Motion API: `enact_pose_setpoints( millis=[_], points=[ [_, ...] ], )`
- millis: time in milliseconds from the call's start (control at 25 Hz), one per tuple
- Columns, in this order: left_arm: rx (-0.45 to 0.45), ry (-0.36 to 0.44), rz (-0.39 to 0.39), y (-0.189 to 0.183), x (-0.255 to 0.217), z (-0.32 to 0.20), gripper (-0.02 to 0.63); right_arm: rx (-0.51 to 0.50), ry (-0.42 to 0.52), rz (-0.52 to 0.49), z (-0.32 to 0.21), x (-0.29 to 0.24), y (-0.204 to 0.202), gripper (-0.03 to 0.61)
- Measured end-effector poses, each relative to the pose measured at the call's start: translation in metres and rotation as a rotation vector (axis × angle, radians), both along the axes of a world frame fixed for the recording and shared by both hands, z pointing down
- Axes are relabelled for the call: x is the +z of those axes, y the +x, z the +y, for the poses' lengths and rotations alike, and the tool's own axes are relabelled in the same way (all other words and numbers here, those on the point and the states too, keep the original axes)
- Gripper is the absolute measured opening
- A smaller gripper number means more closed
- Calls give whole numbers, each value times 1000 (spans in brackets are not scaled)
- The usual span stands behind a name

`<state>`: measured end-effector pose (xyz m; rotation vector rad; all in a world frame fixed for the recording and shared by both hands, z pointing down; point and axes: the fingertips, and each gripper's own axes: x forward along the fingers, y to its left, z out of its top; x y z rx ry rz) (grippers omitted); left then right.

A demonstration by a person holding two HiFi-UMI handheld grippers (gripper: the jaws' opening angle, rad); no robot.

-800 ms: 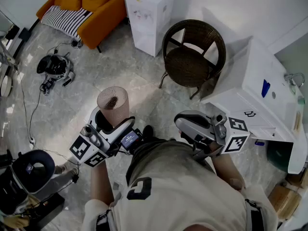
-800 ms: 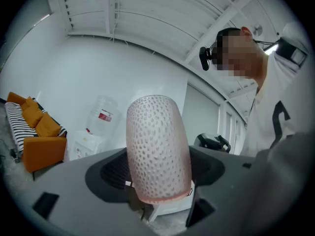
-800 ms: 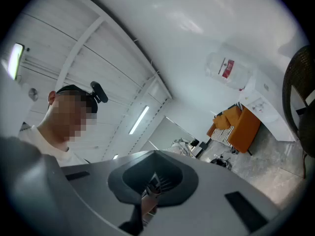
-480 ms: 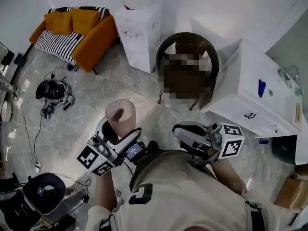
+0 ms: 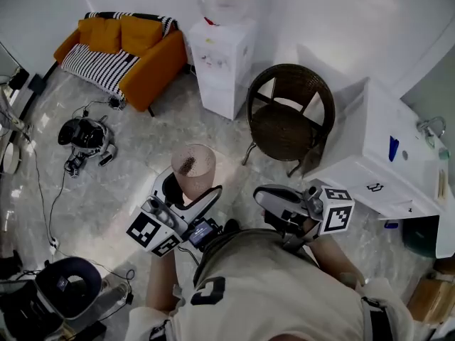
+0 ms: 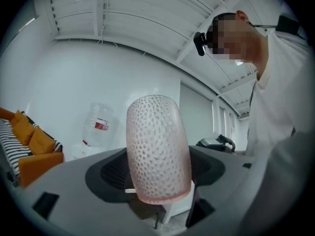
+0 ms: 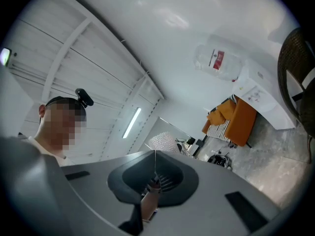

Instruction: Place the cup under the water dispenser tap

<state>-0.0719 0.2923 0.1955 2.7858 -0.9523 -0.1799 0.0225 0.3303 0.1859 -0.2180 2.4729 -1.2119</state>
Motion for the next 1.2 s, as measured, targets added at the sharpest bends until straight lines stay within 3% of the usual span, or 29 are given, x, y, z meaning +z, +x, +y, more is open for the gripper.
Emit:
enact_pose_setpoints(
  millis=[360, 680, 960, 1200],
  points=[
    [-54, -11, -12, -44, 6, -15, 396, -55, -12, 73, -18, 8, -51, 26],
    [-78, -44, 22, -49, 10, -49, 396, -60, -2, 138, -42, 18, -59, 26],
    [-67, -65, 24, -19, 10, -97, 396, -8, -13, 128, -91, 28, -24, 26],
    [-89, -69, -22, 25, 6, -143, 396, 96, -6, 105, -152, 29, 39, 26]
  ],
)
